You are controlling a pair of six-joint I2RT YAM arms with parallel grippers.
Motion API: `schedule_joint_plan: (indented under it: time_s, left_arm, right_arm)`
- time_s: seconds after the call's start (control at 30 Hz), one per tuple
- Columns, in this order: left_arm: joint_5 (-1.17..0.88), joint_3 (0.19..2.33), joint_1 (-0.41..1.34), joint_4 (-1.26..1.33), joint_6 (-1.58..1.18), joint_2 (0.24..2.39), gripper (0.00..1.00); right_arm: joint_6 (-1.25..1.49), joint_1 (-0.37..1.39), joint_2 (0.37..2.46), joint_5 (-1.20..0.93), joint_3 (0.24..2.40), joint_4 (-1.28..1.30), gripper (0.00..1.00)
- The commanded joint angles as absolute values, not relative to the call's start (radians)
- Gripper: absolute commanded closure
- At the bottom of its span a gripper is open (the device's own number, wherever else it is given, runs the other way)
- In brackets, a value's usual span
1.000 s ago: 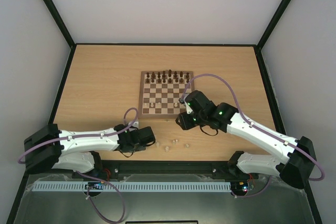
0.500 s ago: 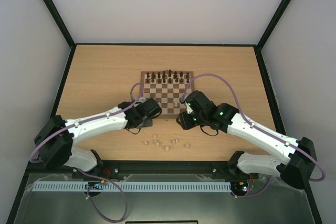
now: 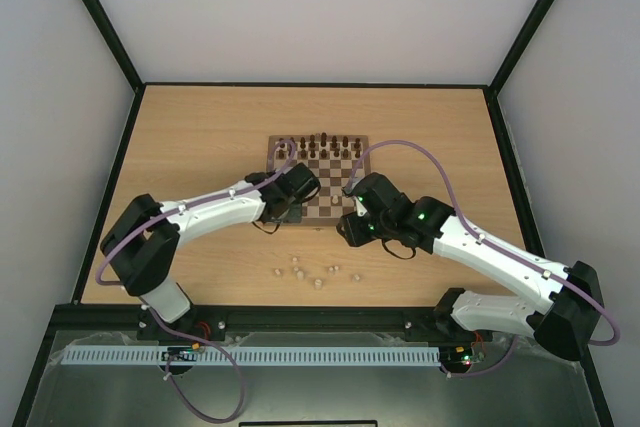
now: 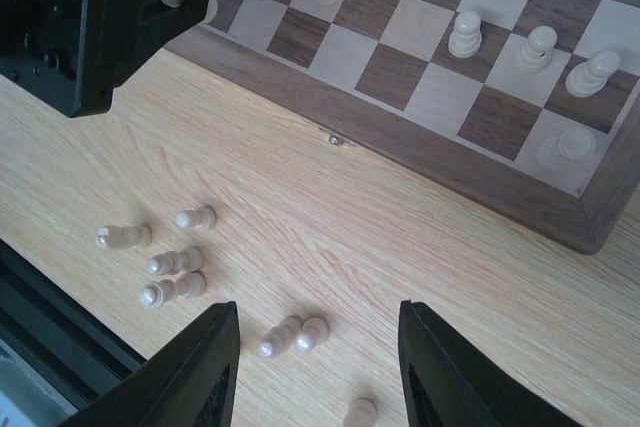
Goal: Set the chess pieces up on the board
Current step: Place the chess piece on the chessboard.
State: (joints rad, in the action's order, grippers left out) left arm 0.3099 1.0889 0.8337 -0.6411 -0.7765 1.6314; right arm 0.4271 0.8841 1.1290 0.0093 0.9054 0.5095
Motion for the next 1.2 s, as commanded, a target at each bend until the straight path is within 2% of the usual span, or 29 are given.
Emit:
schedule_joint_plan:
  time_s: [0.0, 1.17]
  left_arm:
    - [0.299, 1.105, 0.811, -0.64, -0.735, 1.652, 0.93]
    - [0.285, 1.065, 0.769, -0.594, -0.715, 1.696, 0.84]
  right_arm:
    - [0.425, 0.889, 1.118, 0.019, 0.892, 0.524, 0.56]
    - [0.423, 0.889, 1.12, 0.003, 0.887, 0.521, 0.56]
